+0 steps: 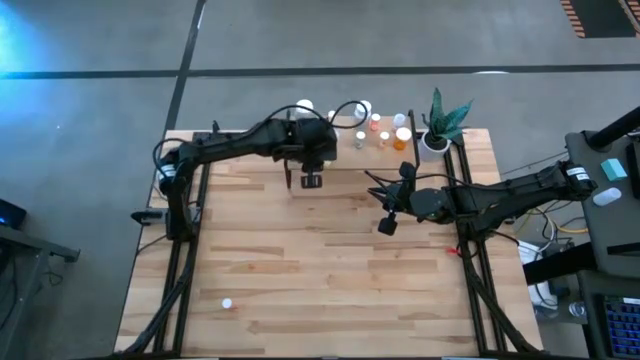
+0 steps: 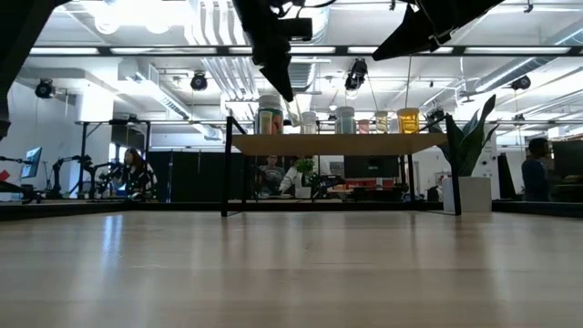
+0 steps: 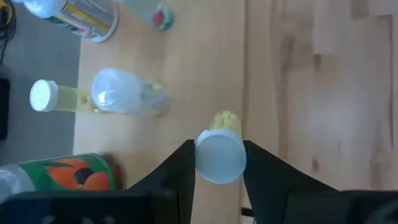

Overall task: Pick and place medicine bottles onto shelf by color
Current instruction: Put the yellow pill bottle on the shelf

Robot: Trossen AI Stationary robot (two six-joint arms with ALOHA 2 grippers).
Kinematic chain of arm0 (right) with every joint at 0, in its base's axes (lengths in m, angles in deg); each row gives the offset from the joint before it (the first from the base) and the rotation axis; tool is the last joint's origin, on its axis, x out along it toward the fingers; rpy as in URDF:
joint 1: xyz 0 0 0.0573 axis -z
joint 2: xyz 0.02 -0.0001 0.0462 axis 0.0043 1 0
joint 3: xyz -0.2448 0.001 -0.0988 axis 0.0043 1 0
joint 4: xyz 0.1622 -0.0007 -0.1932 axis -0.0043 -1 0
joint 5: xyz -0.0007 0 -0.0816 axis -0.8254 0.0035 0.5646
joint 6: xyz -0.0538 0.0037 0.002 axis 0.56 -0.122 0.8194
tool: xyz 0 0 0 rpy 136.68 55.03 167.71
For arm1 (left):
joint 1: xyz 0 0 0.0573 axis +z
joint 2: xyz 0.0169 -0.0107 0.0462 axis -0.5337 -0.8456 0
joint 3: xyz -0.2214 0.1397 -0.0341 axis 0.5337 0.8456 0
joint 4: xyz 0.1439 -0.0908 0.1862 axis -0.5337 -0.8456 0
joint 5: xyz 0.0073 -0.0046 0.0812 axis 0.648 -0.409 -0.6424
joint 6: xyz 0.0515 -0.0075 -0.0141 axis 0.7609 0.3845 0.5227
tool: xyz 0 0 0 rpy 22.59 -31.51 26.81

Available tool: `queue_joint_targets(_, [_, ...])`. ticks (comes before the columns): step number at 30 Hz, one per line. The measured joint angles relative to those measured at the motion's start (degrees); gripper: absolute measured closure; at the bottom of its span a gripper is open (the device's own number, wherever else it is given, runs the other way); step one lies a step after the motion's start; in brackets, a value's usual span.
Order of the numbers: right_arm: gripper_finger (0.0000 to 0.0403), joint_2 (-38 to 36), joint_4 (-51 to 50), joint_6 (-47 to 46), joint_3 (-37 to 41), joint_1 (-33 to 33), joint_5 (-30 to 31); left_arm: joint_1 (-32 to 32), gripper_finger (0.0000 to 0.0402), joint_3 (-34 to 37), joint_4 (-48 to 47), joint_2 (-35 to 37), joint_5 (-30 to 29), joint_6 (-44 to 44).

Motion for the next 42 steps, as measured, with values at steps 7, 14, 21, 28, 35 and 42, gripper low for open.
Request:
queue_joint_targets(7, [0.039,0.0,0.04,0.01,0.0,0.0,-0.01,1.91,0.0307,-0.01,2.88,-0.07,0.24,0.87])
queue_joint_targets(14, [0.039,0.0,0.07,0.12,0.0,0.0,-0.01,3.95,0.0307,1.15,3.88,-0.07,3.09,0.63])
queue_joint_targets(21, [0.039,0.0,0.04,0.11,0.0,0.01,-0.01,5.3,0.0307,1.34,4.36,-0.07,5.6,-0.7])
queue_joint_targets(28, [0.039,0.0,0.04,0.11,0.0,-0.01,-0.01,5.21,0.0307,1.83,4.23,-0.07,5.84,-0.76])
queue_joint_targets(35, [0.039,0.0,0.07,0.15,0.0,-0.01,-0.01,5.18,0.0307,1.63,2.59,-0.02,5.81,-0.9])
queue_joint_targets(42, [0.039,0.0,0.07,0.11,0.0,0.01,-0.01,5.21,0.0294,1.85,2.44,-0.02,5.7,-0.85])
